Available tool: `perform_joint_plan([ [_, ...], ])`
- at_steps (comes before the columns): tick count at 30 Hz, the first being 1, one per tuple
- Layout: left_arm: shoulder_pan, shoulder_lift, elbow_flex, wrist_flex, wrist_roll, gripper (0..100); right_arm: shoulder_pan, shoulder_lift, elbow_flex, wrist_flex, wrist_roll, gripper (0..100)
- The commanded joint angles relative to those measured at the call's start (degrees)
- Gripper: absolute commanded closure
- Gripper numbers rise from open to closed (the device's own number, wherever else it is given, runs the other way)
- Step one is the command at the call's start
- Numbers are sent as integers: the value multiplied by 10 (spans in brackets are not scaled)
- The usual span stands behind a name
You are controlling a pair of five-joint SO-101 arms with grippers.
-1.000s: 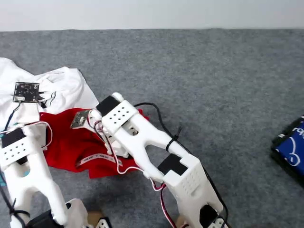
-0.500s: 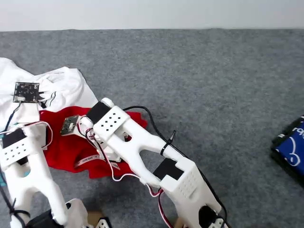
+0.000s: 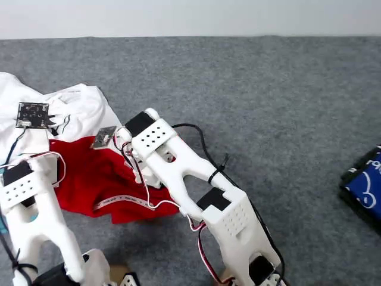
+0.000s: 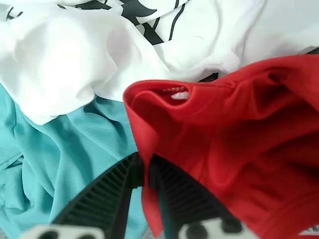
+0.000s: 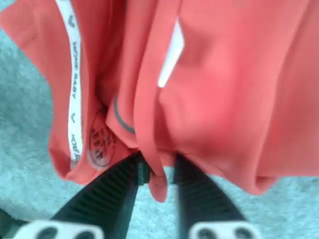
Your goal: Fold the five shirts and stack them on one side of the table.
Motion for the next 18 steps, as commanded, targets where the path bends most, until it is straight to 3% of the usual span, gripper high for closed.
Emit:
perform_joint_plan([
  [1,2,-8,-9,-10,-1,998,8,-54,-33,22,1,987],
  [12,4,-9,-153,127,0,998,95,-156,-33,23,3,988],
  [18,88,-9,-293,252,14,998,145,-259,-33,23,31,988],
])
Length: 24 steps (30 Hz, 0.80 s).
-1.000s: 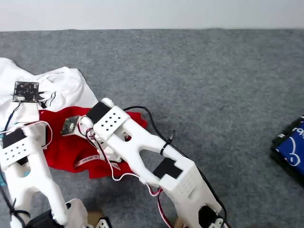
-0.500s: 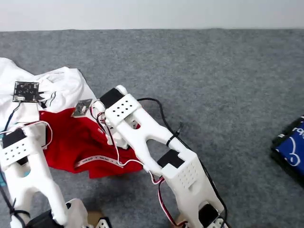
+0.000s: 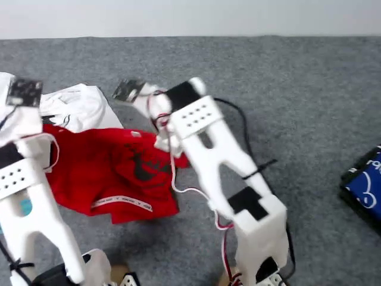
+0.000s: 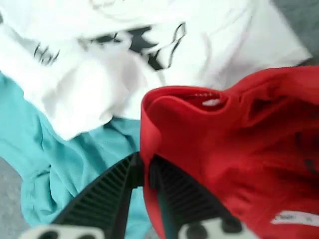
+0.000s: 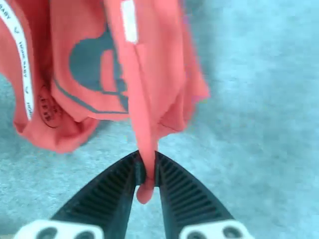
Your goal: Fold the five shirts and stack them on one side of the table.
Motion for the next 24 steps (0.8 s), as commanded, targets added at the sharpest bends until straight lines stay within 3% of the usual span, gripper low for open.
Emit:
perform_joint_plan([
  [1,63,-9,-115,75,26,998,36,-99,-27,22,9,988],
  [11,250,-8,-349,162,68,998,194,-247,-28,21,25,988],
  [24,370,-9,-676,181,42,998,366,-464,-28,-69,113,987],
])
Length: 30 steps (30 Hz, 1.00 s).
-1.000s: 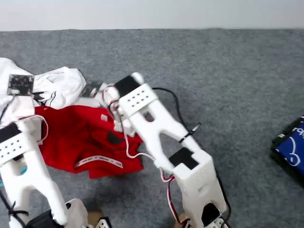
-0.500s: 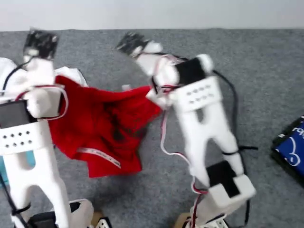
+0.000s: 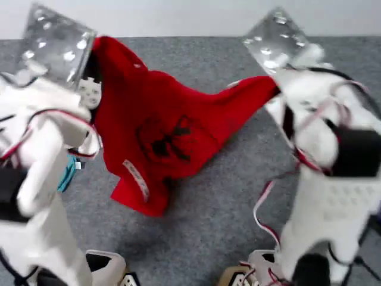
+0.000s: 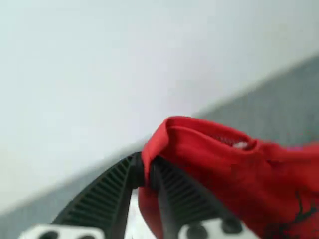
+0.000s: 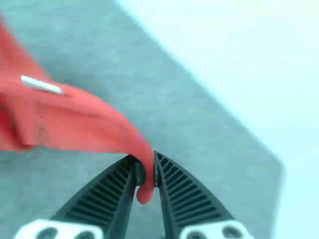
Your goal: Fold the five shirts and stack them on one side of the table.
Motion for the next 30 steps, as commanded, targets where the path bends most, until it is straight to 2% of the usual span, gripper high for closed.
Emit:
perform_joint_plan([
  [1,28,-8,-90,15,-35,998,45,-65,-28,-30,20,987],
  [4,32,-7,-145,47,-70,998,85,-101,-28,-36,21,987],
  [12,23,-8,-266,62,-73,998,167,-175,-28,-38,46,987],
  [14,2,-8,-285,61,-73,998,189,-188,-28,-36,46,987],
  [17,-32,-8,-295,62,-86,998,213,-203,-26,-32,45,987],
  [22,-50,-43,-291,62,-166,998,245,-217,-25,-32,45,987],
  [30,-55,-115,-293,60,-175,998,288,-262,-25,-31,44,987],
])
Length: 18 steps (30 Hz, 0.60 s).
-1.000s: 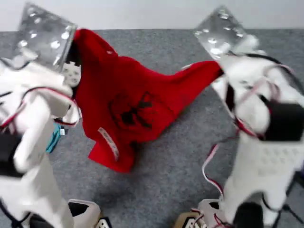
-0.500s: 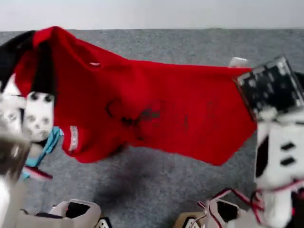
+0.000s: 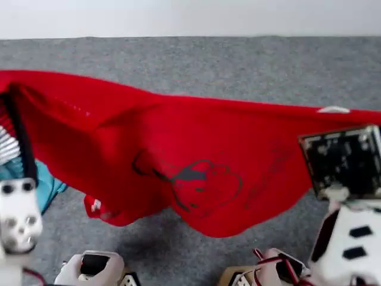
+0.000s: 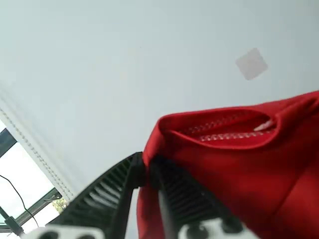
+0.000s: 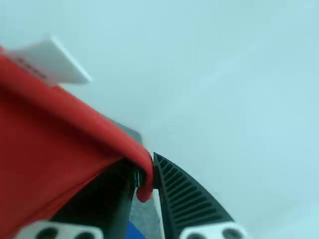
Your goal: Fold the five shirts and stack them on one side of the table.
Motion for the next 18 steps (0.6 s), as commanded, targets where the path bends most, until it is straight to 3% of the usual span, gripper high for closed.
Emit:
perform_joint_plan([
  [1,-9,-35,-6,-3,-5,998,17,-17,-23,-7,4,987],
  [7,-9,-75,-7,-16,-81,998,17,-55,-22,-7,3,987],
  [13,-10,-95,-5,-86,-83,998,18,-75,-22,-6,4,987],
  [18,-10,-93,-3,-73,-83,998,18,-70,-20,8,5,987],
])
